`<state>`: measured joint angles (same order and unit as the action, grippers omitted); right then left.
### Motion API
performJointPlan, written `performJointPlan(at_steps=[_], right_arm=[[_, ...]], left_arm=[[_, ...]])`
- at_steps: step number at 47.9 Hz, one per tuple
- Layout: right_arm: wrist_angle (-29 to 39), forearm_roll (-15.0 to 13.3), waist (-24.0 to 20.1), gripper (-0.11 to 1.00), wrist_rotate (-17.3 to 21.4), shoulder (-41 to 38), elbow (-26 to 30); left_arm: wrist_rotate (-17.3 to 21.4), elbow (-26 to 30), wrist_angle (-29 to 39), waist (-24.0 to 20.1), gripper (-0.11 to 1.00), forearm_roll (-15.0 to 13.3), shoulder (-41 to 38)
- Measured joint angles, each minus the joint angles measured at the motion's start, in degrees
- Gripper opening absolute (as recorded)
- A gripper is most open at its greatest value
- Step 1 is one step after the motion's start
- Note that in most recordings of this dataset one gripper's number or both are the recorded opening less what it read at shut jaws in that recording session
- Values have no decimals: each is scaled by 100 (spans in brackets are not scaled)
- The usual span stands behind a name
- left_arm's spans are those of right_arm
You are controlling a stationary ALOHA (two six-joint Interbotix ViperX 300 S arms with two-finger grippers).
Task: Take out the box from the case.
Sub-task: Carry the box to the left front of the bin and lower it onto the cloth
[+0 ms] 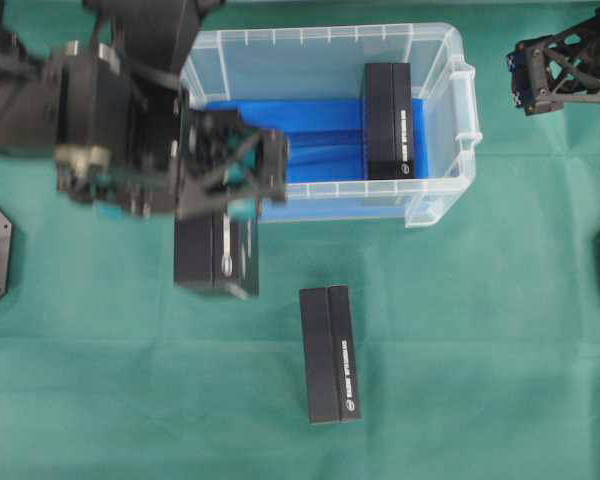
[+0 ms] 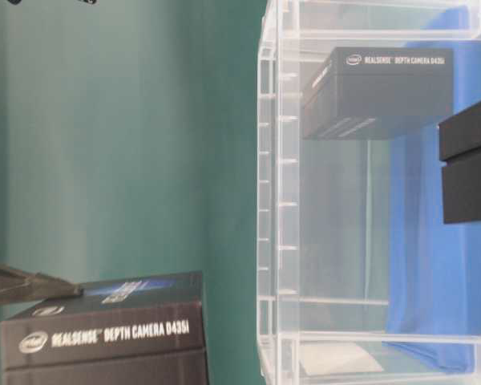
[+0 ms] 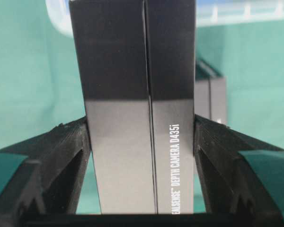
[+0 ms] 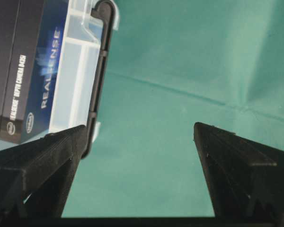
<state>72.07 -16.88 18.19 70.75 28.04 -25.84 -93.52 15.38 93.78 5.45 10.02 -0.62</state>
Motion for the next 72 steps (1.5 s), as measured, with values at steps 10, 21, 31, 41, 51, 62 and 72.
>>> performJointPlan(at_steps=[10,21,31,41,51,62,72], right_arm=[[0,0,-9,92,-158,0,0],[0,0,-9,92,-167,-9,-9],[9,9,-18,92,-167,0,-9],[0,0,-9,92,-167,0,-9],[0,9,-18,92,-158,0,-9],[0,9,-26,92,-158,0,-9],[0,9,-18,92,-158,-9,0]], left_arm=[[-677,-9,9,677,61,9,0],[-1283,-9,123,1301,61,9,-18],[-1415,-35,185,1441,61,18,-62],[-1415,-105,176,1441,61,18,-62],[-1415,-176,167,1441,61,18,-62],[-1415,-369,105,1441,61,18,-62],[-1441,-923,-352,1441,61,18,-62]])
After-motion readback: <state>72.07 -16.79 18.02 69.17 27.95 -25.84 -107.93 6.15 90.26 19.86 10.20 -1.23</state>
